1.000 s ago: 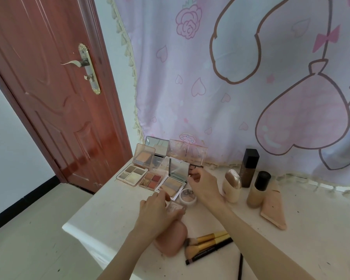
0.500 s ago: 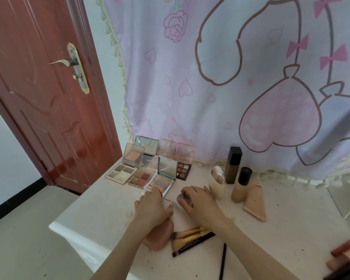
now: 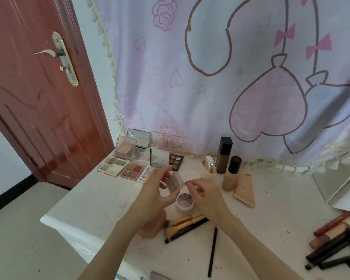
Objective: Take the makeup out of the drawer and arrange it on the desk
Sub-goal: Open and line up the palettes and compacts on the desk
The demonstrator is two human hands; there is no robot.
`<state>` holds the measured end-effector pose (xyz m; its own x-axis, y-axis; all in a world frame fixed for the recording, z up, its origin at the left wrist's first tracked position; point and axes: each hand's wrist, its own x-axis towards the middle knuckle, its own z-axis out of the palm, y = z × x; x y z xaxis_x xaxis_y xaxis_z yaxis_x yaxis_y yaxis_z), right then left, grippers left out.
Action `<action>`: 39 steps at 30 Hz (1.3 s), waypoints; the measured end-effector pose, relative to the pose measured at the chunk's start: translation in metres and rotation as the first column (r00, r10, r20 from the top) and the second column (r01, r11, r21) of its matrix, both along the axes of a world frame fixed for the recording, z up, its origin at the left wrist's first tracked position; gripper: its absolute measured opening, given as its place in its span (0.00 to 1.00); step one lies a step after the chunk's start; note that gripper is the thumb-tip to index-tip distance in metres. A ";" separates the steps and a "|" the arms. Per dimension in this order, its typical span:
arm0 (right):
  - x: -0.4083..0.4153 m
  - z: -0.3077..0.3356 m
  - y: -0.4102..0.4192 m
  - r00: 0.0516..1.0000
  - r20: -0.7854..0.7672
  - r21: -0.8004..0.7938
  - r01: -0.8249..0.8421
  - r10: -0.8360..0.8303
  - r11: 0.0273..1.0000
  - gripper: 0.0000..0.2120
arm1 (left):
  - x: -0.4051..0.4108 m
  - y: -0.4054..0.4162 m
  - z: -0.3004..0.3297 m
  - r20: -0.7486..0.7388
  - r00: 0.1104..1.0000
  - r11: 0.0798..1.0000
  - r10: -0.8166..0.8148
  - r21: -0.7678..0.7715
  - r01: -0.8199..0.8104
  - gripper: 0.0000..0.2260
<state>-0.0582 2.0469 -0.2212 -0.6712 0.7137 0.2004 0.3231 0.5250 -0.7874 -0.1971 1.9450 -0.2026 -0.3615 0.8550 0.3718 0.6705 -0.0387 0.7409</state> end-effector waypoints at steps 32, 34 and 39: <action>0.006 0.031 -0.007 0.929 -0.081 -0.275 -0.369 0.361 0.888 0.16 | 0.006 -0.022 0.010 0.396 0.916 0.994 -0.065 -0.053 0.093 0.14; 0.004 0.031 -0.008 0.925 -0.103 -0.258 -0.380 0.366 0.888 0.16 | 0.005 -0.024 0.012 0.406 0.911 0.995 -0.075 -0.035 0.097 0.15; -0.002 0.033 -0.008 0.934 -0.173 -0.281 -0.351 0.312 0.893 0.17 | -0.007 -0.033 0.015 0.550 0.833 0.998 -0.058 0.000 0.070 0.15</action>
<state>-0.0606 2.0386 -0.1886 -0.8638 0.4927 0.1051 0.0648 0.3156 -0.9467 -0.2045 1.9118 -0.1876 -0.4453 0.8884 0.1117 0.1493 -0.0494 0.9876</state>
